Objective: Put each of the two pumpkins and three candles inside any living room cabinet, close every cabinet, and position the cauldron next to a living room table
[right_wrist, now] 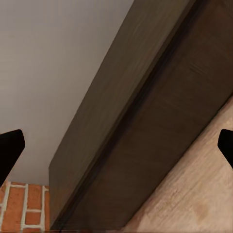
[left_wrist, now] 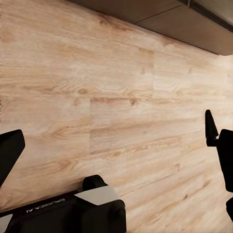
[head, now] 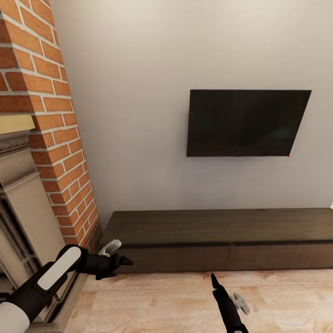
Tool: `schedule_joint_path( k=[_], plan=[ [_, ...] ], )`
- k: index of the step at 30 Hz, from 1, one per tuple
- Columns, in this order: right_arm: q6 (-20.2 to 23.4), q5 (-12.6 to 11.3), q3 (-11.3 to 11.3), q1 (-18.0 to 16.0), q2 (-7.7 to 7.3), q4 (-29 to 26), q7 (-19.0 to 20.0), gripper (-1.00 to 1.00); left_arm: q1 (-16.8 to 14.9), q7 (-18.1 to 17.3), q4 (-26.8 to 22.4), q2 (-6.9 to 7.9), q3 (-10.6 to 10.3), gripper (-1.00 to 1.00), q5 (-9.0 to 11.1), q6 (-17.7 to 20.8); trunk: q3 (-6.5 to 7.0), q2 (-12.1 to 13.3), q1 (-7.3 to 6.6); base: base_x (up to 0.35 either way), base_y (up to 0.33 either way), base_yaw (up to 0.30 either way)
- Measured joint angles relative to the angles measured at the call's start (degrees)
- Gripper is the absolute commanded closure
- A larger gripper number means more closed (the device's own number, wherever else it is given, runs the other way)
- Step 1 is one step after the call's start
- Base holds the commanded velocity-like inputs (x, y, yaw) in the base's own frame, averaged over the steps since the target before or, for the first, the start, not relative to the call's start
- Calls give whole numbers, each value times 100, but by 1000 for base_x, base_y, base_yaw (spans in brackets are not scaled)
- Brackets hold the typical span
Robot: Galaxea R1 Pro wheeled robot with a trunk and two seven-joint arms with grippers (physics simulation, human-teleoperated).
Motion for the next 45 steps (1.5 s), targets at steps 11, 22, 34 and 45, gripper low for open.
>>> schedule_joint_path(
  k=[11,22,34,45],
  plan=[
    [58,-91,-2,0,1,55,927,-100,0,0,0,17,22,-100,1,1,-198,-441,242,0,0,0],
    [-24,-66,9,0,0,3,203,-100,0,0,-2,8,19,-100,1,5,-395,-883,483,0,0,0],
    [1950,-1338,-8,-9,-41,-601,956,-100,0,0,9,17,54,-100,10,9,-611,-1364,747,0,0,0],
    [1172,-1407,-59,-74,-14,-1100,430,-100,0,0,26,10,83,-100,2,0,-808,-1806,989,0,0,0]
  ],
)
